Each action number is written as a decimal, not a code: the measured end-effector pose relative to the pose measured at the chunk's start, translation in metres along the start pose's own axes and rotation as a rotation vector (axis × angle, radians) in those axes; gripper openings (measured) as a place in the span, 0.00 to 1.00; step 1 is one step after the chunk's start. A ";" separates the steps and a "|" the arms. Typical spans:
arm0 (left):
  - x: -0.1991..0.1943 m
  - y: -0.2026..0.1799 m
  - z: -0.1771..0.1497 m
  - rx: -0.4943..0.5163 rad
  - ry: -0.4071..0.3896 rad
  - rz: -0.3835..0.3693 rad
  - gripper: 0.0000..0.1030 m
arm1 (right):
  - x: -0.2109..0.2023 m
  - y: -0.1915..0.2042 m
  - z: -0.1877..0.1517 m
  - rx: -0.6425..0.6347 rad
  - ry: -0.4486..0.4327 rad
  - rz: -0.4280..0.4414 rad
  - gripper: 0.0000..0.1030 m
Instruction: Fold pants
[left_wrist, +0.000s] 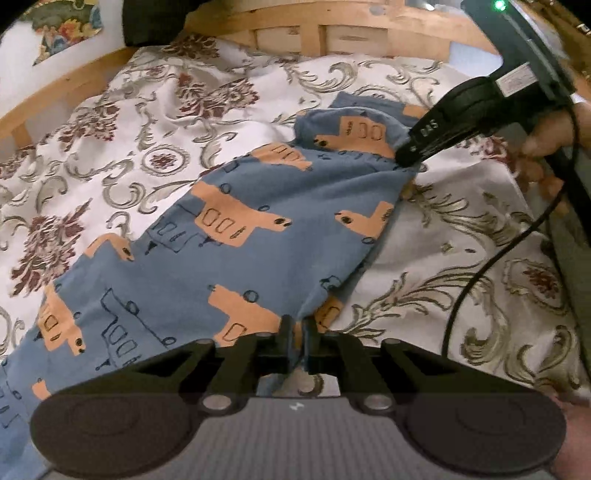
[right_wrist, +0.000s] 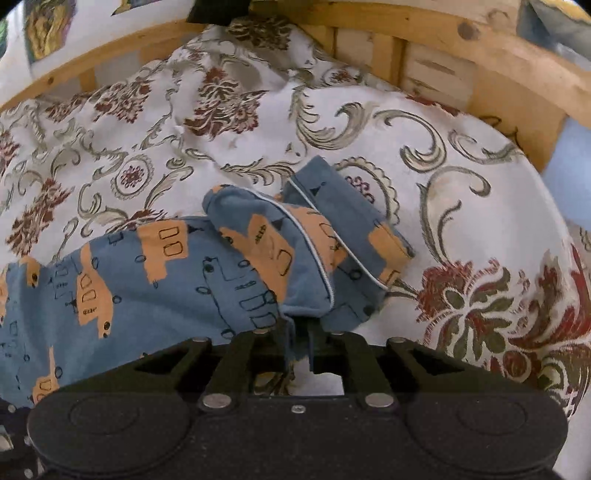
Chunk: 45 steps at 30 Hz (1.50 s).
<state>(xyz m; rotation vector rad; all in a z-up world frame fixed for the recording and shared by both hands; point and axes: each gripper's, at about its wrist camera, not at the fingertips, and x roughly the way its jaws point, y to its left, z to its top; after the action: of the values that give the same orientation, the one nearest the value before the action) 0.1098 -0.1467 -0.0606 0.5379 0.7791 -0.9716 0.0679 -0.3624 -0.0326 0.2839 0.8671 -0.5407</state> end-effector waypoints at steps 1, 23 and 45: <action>-0.002 0.001 0.000 -0.004 -0.004 -0.016 0.07 | -0.001 -0.003 0.001 0.017 0.002 0.010 0.13; 0.115 0.087 0.227 -0.432 0.123 -0.355 0.81 | 0.019 -0.113 0.003 0.941 0.132 0.552 0.92; 0.179 0.074 0.240 -0.586 0.415 -0.381 0.22 | 0.068 -0.130 -0.010 1.156 0.192 0.624 0.25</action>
<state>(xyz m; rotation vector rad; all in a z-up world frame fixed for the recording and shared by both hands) 0.3162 -0.3761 -0.0483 0.0703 1.5171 -0.9258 0.0246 -0.4889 -0.0950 1.6212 0.5123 -0.3717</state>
